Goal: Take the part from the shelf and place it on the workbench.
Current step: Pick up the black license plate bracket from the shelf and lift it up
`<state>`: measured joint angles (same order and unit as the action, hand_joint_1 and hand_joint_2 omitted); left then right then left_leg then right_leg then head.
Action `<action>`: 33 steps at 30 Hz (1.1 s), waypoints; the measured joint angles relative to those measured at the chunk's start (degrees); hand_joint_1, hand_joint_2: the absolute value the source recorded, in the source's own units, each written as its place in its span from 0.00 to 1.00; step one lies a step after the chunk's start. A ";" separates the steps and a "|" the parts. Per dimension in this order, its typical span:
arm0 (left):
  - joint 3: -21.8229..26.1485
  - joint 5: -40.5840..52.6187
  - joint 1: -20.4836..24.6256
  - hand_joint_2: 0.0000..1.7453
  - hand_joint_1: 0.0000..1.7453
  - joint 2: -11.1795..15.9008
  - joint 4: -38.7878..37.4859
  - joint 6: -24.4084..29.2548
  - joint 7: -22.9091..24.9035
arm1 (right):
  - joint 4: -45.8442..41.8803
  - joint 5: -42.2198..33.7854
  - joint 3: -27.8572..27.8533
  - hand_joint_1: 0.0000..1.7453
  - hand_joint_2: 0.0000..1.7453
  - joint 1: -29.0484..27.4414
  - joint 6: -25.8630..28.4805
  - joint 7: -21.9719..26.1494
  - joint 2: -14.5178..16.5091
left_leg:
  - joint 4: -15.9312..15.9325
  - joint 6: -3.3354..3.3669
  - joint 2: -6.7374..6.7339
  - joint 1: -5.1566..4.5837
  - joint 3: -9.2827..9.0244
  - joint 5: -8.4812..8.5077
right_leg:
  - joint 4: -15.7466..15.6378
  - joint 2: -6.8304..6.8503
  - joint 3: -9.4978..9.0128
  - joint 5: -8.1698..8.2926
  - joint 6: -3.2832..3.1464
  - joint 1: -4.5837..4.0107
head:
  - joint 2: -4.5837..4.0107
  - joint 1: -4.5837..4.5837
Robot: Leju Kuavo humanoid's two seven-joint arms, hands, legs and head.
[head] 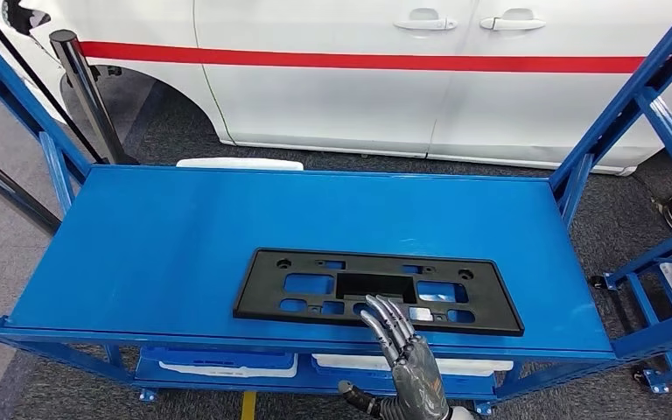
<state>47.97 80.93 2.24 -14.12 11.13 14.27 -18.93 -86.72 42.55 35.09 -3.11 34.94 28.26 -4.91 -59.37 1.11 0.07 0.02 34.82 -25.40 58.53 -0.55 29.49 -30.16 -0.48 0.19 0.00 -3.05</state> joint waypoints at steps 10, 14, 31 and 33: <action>0.03 0.02 0.16 0.00 0.00 -0.02 0.00 1.79 0.63 | -0.95 0.18 -0.98 0.00 1.00 -0.54 0.65 -0.28 -0.37 | 0.00 0.58 -0.01 -0.05 -0.15 -0.34 | -0.70 0.09 -0.35 0.04 0.80 0.02 | 0.00 -0.01; 0.03 0.02 0.16 0.00 0.00 -0.02 0.00 1.18 0.93 | -1.05 1.21 -1.43 0.00 1.00 -0.61 1.39 -0.96 -0.41 | -0.01 0.60 -0.01 -0.04 -0.23 -0.32 | -0.70 0.11 -0.39 0.07 1.00 0.01 | 0.00 -0.01; -0.51 0.37 0.29 0.00 0.00 6.24 0.00 -10.15 -3.88 | 1.20 15.01 -1.06 0.00 1.00 11.21 -3.39 -10.06 -3.12 | 0.10 0.45 -0.01 0.07 -0.44 -0.17 | -0.46 0.17 -0.47 0.05 0.99 -0.13 | 0.00 -0.01; -0.56 0.38 0.26 0.00 0.00 6.29 0.00 -10.17 -3.89 | 1.92 15.35 -0.39 0.00 1.00 12.68 -3.92 -10.47 -3.21 | 0.10 0.46 0.00 0.07 -0.44 -0.17 | -0.46 0.17 -0.47 0.05 0.99 -0.12 | 0.00 -0.01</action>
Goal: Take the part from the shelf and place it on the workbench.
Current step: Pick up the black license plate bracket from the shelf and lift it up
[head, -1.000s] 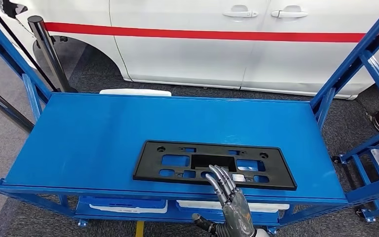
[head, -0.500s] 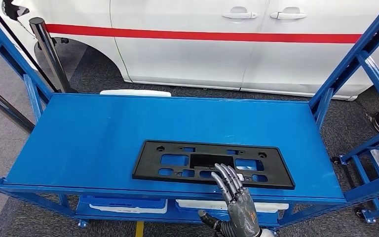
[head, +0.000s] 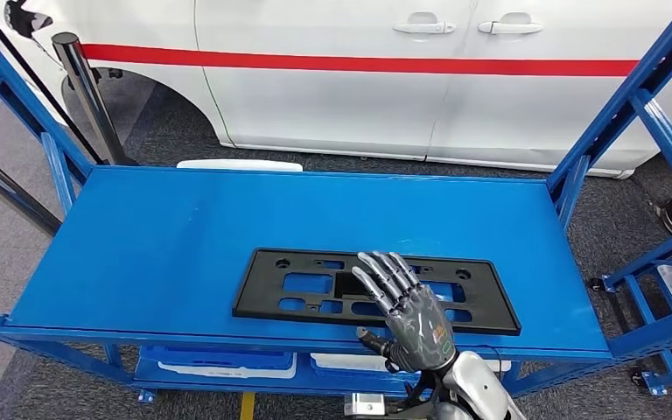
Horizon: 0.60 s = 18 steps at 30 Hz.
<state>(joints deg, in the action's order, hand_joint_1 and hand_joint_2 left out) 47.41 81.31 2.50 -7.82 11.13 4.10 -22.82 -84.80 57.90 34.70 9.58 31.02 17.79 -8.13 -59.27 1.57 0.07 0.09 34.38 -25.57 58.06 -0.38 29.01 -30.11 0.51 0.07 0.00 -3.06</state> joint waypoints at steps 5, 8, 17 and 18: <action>-0.03 0.02 0.01 0.00 0.00 0.22 0.00 -0.02 0.01 | 1.57 0.07 1.61 0.00 1.00 2.74 -1.78 -0.96 -0.20 | 0.00 0.01 0.03 -0.01 0.01 0.00 | 0.00 0.03 0.00 0.00 0.00 0.01 | 0.00 0.01; -0.04 0.02 0.02 0.00 0.00 0.32 0.00 -0.02 0.03 | 2.39 -0.37 2.61 0.00 1.00 3.74 -2.82 -1.33 -0.52 | 0.00 0.01 0.03 -0.01 0.01 0.00 | 0.00 0.04 0.00 0.00 0.00 0.01 | 0.00 0.01; -0.02 0.05 -0.03 0.00 0.00 0.44 0.00 0.08 0.20 | 4.50 -5.69 5.24 0.00 1.00 6.52 -11.66 -2.75 -3.37 | 0.00 0.01 0.03 -0.01 0.01 0.00 | 0.00 0.05 -0.02 0.00 0.00 0.01 | 0.00 0.01; -0.02 0.06 -0.04 0.00 0.00 0.44 0.00 0.09 0.21 | 4.69 -5.85 5.33 0.00 1.00 6.62 -11.81 -2.77 -3.58 | 0.00 0.01 0.03 -0.01 0.01 0.00 | 0.00 0.05 -0.03 0.00 0.00 0.01 | 0.00 0.01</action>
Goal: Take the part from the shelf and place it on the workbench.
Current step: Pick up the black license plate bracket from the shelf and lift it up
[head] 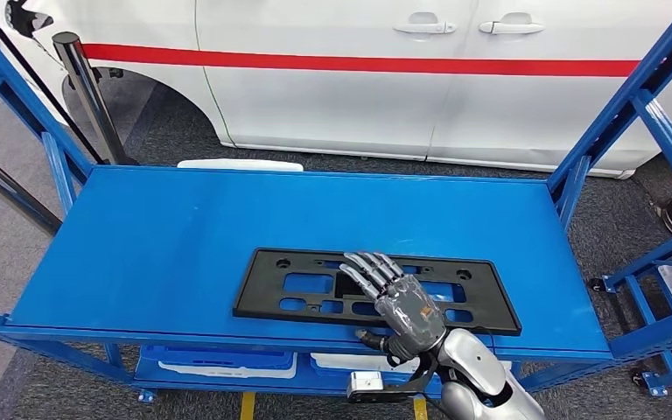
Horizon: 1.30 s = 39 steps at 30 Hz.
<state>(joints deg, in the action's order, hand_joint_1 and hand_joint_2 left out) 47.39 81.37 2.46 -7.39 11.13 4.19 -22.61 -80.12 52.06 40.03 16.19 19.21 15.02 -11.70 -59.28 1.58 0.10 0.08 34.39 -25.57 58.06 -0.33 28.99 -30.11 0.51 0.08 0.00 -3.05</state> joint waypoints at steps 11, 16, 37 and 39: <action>0.00 0.04 0.00 0.00 0.00 0.12 0.00 0.25 0.00 | 1.48 -1.97 1.03 0.00 1.00 0.51 -2.85 -0.13 -1.69 | 0.00 0.00 0.00 0.00 0.00 0.00 | 0.00 0.00 0.00 0.00 0.00 -0.01 | 0.00 0.01; 0.00 0.05 0.00 0.00 0.00 0.19 0.00 0.27 0.00 | 1.59 -2.16 1.37 0.00 1.00 0.52 -2.89 -0.09 -2.06 | 0.00 0.00 0.00 0.00 0.00 0.00 | 0.00 0.00 0.01 0.00 0.00 -0.01 | 0.00 0.00; 0.11 0.07 0.00 0.00 0.00 0.30 0.00 0.58 0.12 | 3.23 8.49 1.74 0.00 1.00 1.85 1.08 -7.37 -2.23 | 0.00 0.00 0.00 0.00 0.00 0.00 | 0.00 0.00 -0.02 0.00 0.00 0.00 | 0.00 -0.01; 0.13 0.07 0.00 0.00 0.00 0.31 0.00 0.59 0.13 | 3.72 10.41 1.73 0.00 1.00 2.07 1.94 -8.80 -2.22 | 0.00 0.00 0.00 0.00 0.00 0.00 | 0.00 0.00 -0.02 0.00 0.00 0.00 | 0.00 0.00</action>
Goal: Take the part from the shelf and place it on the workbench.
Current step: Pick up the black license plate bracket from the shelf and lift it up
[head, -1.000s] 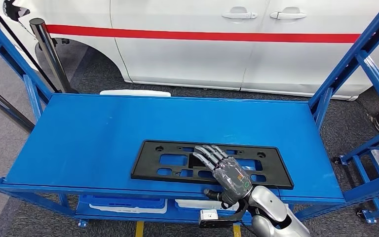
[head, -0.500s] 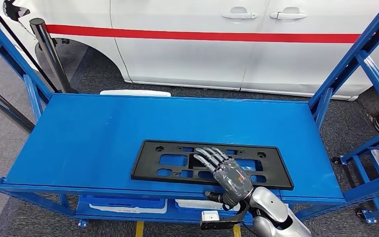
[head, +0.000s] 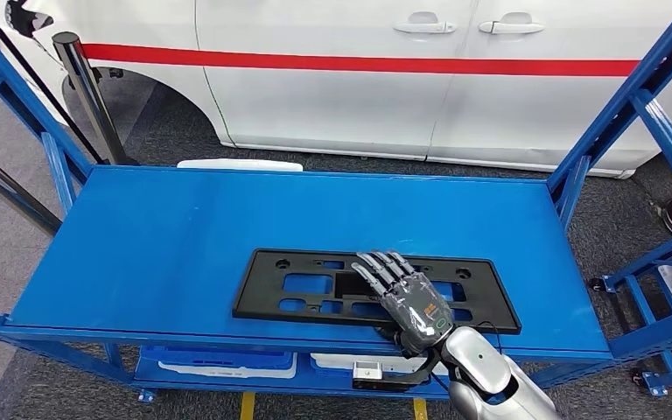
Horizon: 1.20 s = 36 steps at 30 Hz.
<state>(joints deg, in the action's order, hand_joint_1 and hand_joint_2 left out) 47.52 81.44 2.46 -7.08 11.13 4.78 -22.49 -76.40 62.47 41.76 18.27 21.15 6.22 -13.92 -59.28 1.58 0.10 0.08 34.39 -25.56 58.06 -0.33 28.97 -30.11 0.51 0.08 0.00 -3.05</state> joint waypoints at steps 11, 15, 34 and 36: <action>0.05 0.00 -0.01 0.00 0.00 0.02 0.00 0.25 0.28 | 1.93 5.04 -1.58 0.00 1.00 -0.04 2.49 -3.83 0.00 | 0.00 0.00 0.00 0.00 0.00 0.00 | 0.00 0.00 0.04 0.00 0.00 0.00 | 0.00 0.00; 0.10 0.00 -0.01 0.00 0.00 0.02 0.00 0.28 0.44 | 2.22 5.20 -2.06 0.00 1.00 -0.20 2.69 -3.83 0.00 | 0.00 0.00 0.00 0.00 0.00 0.00 | 0.00 0.00 0.04 0.00 0.00 0.00 | 0.00 0.00; 0.39 0.02 -0.01 0.00 0.00 0.04 0.00 0.56 0.52 | 2.73 8.02 -2.89 0.00 1.00 -0.20 1.71 -5.71 0.00 | 0.00 0.00 0.00 0.00 -0.04 0.00 | -0.01 0.00 0.02 0.00 0.00 0.00 | 0.00 -0.01; 0.39 0.02 -0.01 0.00 0.00 0.04 0.00 0.56 0.52 | 2.75 8.10 -2.92 0.03 1.00 -0.20 1.71 -5.77 0.00 | 0.00 0.00 0.00 0.00 -0.04 0.00 | -0.01 0.00 0.02 0.00 0.00 0.00 | 0.00 -0.01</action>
<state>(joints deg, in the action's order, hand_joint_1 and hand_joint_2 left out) 47.91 81.46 2.45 -7.04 11.13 5.33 -21.97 -73.65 70.57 38.84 18.07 22.86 0.44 -13.92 -59.28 1.58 0.10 0.08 34.36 -25.56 58.06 -0.33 28.99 -30.11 0.51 0.08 0.00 -3.05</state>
